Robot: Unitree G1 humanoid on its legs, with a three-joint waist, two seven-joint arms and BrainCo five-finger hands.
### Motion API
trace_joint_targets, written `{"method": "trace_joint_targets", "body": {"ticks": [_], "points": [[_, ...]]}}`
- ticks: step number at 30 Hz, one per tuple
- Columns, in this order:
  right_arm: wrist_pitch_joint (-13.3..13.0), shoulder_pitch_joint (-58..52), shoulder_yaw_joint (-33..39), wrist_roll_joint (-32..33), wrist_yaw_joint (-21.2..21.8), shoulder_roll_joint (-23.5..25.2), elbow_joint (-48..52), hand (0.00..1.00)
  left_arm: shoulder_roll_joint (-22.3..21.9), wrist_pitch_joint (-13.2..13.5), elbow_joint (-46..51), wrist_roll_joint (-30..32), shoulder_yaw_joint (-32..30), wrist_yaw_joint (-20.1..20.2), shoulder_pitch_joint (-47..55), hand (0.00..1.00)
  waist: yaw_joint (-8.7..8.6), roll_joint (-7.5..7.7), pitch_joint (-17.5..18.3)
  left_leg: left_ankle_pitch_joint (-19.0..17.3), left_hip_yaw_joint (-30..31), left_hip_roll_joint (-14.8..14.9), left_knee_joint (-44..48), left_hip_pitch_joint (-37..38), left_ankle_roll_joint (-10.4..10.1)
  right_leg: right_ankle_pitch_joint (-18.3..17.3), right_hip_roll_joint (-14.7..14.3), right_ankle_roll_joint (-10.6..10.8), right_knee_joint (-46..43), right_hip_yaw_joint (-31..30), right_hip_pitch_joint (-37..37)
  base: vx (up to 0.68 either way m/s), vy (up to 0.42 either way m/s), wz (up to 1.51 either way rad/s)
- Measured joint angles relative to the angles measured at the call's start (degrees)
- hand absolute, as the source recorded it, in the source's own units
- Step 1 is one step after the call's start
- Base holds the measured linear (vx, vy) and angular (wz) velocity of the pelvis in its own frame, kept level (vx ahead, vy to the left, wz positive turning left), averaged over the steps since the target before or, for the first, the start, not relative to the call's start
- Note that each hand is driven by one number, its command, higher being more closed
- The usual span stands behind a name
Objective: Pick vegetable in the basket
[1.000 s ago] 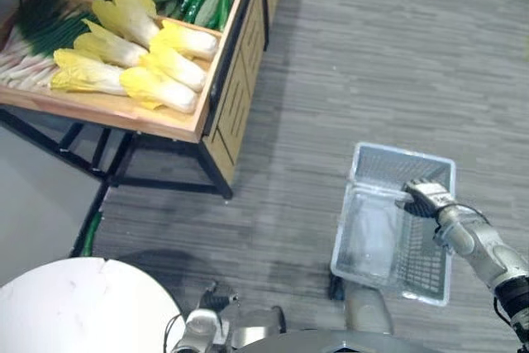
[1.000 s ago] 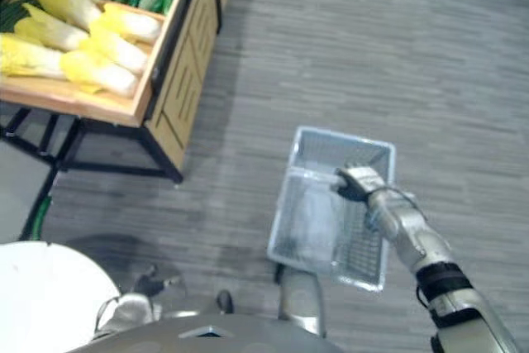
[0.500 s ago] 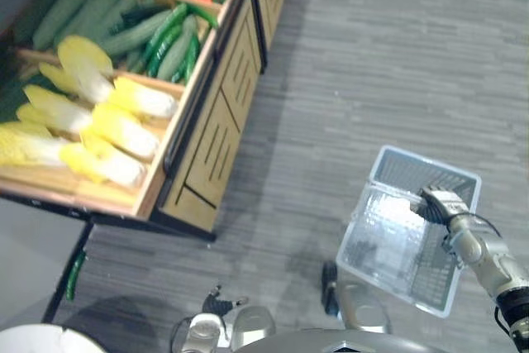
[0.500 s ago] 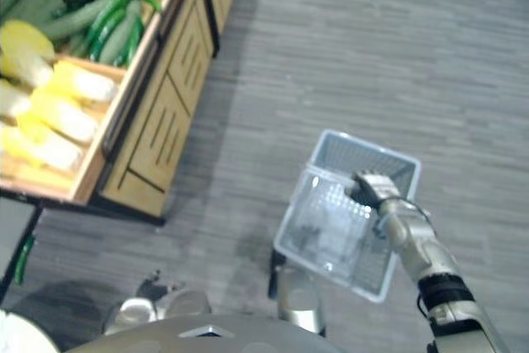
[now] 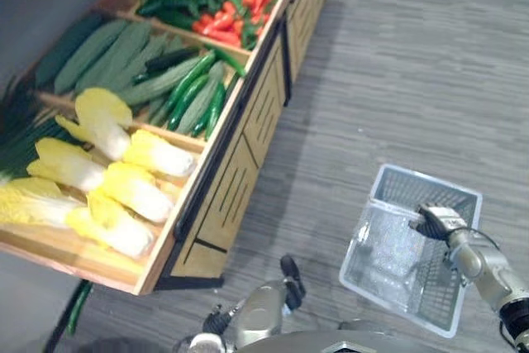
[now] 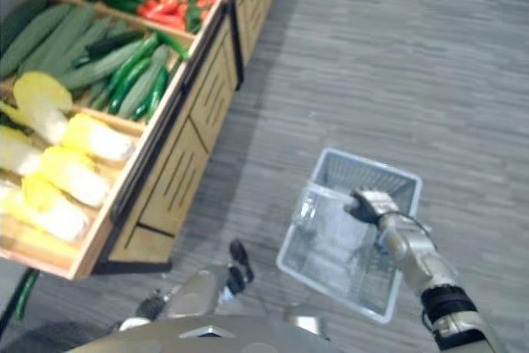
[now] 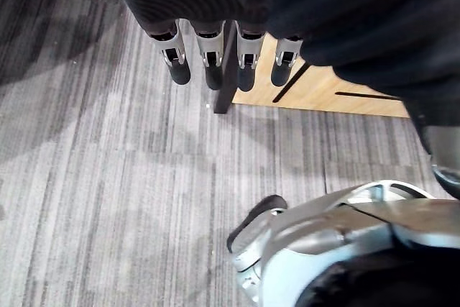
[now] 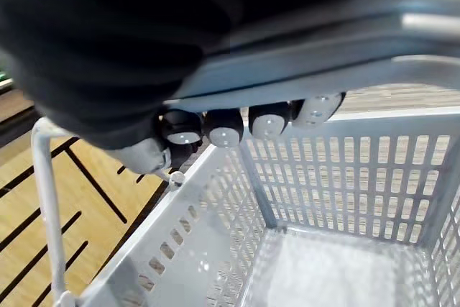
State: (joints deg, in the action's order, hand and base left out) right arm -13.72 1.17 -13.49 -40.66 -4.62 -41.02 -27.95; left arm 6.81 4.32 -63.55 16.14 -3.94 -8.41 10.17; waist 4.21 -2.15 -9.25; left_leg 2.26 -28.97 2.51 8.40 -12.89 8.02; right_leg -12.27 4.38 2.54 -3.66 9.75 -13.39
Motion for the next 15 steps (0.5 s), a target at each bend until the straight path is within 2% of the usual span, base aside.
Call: {"method": "trace_joint_targets", "body": {"ticks": [1, 2, 3, 4, 5, 6, 7, 8, 9, 10, 11, 13, 14, 15], "points": [[-0.04, -0.05, -1.13, 0.02, 0.09, -0.17, -0.02, 1.0, -0.53, -0.08, -0.47, 0.05, -0.8, 0.0, 0.59, 0.0, 0.79, 0.73, -0.43, -1.6, 0.02, -0.96, -0.21, 1.64, 0.08, -0.09, 0.95, 0.14, -4.18, -0.88, 0.47, 0.27, 0.157, 0.14], [-0.1, -0.14, -1.45, 0.01, 0.22, 0.15, -0.02, 1.0, -0.59, -0.19, -0.55, 0.04, -1.01, -0.03, 1.03, 0.0, 1.02, 0.5, -0.2, -2.61, 0.27, -1.19, -1.0, 2.8, -0.5, -0.38, 1.44, 0.61, -7.72, -1.07, 1.28, 0.36, 0.213, 0.16], [-0.28, 0.01, -2.47, -0.11, 0.22, 1.62, -0.09, 1.0, -0.34, -0.8, -0.87, -0.02, -0.89, -0.04, 2.34, 0.0, 1.04, 1.4, 0.27, -4.12, 0.89, -2.57, -2.94, 5.62, -1.42, -0.67, 3.08, 3.99, -21.83, -1.99, 6.09, 0.29, 0.158, 0.2], [-0.73, 0.06, -3.14, -0.13, 0.2, 2.62, -0.3, 1.0, -0.04, -0.85, -0.86, -0.03, -0.87, -0.06, 3.2, 0.0, 0.93, 2.12, 1.05, -4.63, 1.47, -3.45, -3.99, 6.99, -1.66, 1.6, 4.07, 9.72, -31.87, -4.08, 10.49, 0.3, 0.14, 0.25], [-0.88, 0.1, -3.15, -0.13, 0.2, 3.49, -0.5, 1.0, 0.24, -0.94, -0.84, -0.09, -0.74, -0.08, 3.46, 0.0, 0.77, 1.89, 1.49, -4.89, 1.85, -3.85, -4.63, 8.19, -1.74, 4.24, 4.35, 14.39, -37.57, -5.81, 13.03, 0.27, 0.077, 0.37], [-0.73, 0.59, -2.39, -0.35, -0.49, 4.95, -1.16, 1.0, 0.94, -1.29, -0.85, -0.14, 0.21, -0.07, 3.42, 0.0, 0.26, 2.97, 1.24, -5.68, 3.68, -4.55, -5.08, 10.24, -1.69, 8.94, 4.42, 14.5, -48.17, -7.72, 17.76, 0.34, 0.065, 0.71], [-0.96, 1.48, -1.21, -0.49, -0.63, 4.97, -2.04, 1.0, 1.96, -1.76, -0.84, -0.18, 1.38, -0.07, 2.99, 0.0, -0.61, 3.87, 1.26, -6.19, 6.6, -5.42, -5.18, 12.21, -1.43, 8.68, 5.64, 14.15, -55.85, -6.66, 20.92, 0.34, 0.047, 0.91], [-0.95, 1.42, -0.71, -0.51, -0.61, 5.01, -2.3, 1.0, 2.41, -1.84, -0.79, -0.25, 2.0, -0.15, 2.82, 0.0, -0.8, 4.07, 1.3, -6.31, 8.28, -5.66, -5.15, 13.3, -1.03, 8.27, 6.03, 13.4, -58.21, -5.67, 21.9, 0.34, -0.002, 1.29], [-0.66, 0.55, -0.15, -0.62, -0.88, 5.12, -2.93, 1.0, 2.78, -1.84, -0.48, -0.28, 3.15, -0.18, 2.58, 0.0, -1.18, 4.03, 1.33, -6.65, 11.68, -5.77, -5.15, 15.53, -0.99, 6.19, 6.84, 9.69, -59.38, -3.55, 22.95, 0.42, -0.056, 1.46], [-0.45, 0.35, 0.85, -1.51, -1.51, 5.18, -4.63, 1.0, 3.7, -1.84, -0.04, -1.03, 3.76, -0.27, 2.19, 0.0, -2.07, 3.93, 1.3, -6.64, 15.08, -5.64, -5.16, 17.49, -1.0, 3.72, 7.69, 5.56, -56.72, -1.87, 23.51, 0.35, -0.054, 1.56], [-0.39, 0.34, 1.72, -1.75, -1.51, 5.16, -5.81, 1.0, 3.65, -1.82, 0.26, -1.97, 3.9, -0.26, 1.87, 0.0, -2.54, 3.84, 1.32, -6.62, 17.24, -5.6, -5.14, 18.04, -1.03, 2.79, 8.19, 4.03, -53.82, -1.35, 23.63, 0.33, -0.09, 1.56], [-0.11, -0.03, 4.17, -2.16, -1.36, 5.06, -11.04, 1.0, 3.47, -1.56, 0.98, -3.7, 3.94, -0.32, 0.05, 0.0, -2.7, 3.65, 1.54, -6.9, 23.1, -5.23, -5.06, 18.14, -1.56, 2.01, 9.22, 2.64, -39.51, -2.88, 24.45, 0.26, -0.134, 1.61], [0.17, 0.0, 5.32, -2.29, -1.11, 5.09, -15.06, 1.0, 2.95, -1.18, 1.5, -4.85, 3.63, -0.32, -0.71, 0.0, -2.35, 3.56, 1.61, -7.36, 26.43, -4.91, -4.47, 17.76, -2.4, 2.39, 9.03, 2.56, -31.41, -7.26, 25.04, 0.23, -0.16, 1.42], [0.3, -0.16, 6.15, -2.3, -1.04, 5.15, -16.91, 1.0, 2.65, -1.08, 1.59, -4.87, 3.5, -0.34, -0.87, 0.0, -2.36, 3.37, 1.66, -7.68, 28.11, -4.68, -3.98, 17.34, -2.95, 2.61, 8.9, 2.84, -28.05, -10.01, 25.12, 0.26, -0.264, 1.42]]}}
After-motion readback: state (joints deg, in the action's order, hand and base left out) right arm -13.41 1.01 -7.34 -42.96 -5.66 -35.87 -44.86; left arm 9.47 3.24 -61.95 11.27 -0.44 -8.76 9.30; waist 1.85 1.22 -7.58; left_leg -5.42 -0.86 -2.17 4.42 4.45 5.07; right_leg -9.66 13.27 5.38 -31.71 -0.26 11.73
